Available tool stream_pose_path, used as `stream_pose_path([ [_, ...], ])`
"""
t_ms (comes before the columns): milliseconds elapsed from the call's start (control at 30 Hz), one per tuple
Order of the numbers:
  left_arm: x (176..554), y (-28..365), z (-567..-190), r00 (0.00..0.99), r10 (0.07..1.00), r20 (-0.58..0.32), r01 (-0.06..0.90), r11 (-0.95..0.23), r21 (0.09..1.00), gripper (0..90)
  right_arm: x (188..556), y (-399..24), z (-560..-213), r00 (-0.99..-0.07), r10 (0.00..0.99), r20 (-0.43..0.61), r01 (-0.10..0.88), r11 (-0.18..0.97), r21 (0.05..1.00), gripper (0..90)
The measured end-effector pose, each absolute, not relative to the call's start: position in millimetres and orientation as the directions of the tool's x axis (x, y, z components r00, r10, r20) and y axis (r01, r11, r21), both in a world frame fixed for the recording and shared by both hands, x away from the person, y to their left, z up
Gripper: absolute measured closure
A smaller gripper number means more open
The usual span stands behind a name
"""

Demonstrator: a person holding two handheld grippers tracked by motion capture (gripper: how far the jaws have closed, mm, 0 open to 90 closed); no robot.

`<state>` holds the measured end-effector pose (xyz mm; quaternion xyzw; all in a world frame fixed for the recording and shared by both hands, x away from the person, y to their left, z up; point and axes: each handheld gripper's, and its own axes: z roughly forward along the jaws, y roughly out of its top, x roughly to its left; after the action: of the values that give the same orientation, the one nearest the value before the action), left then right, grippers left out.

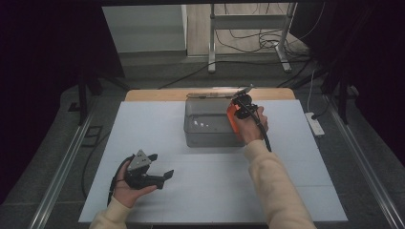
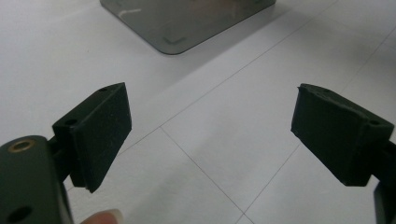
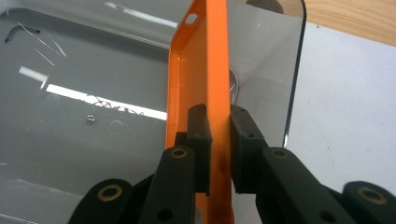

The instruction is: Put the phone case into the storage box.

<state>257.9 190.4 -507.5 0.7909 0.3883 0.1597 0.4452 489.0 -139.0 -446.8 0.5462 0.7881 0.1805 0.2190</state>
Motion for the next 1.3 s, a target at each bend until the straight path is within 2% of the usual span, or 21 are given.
stream_pose_path([
  [1300, 257.7, 190.5, -506.9, 0.647, 0.757, -0.089, 0.468, -0.303, 0.83, 12.2, 488.9, -134.9, -449.9, -0.323, 0.926, -0.197, 0.775, 0.378, 0.506, 78.5],
])
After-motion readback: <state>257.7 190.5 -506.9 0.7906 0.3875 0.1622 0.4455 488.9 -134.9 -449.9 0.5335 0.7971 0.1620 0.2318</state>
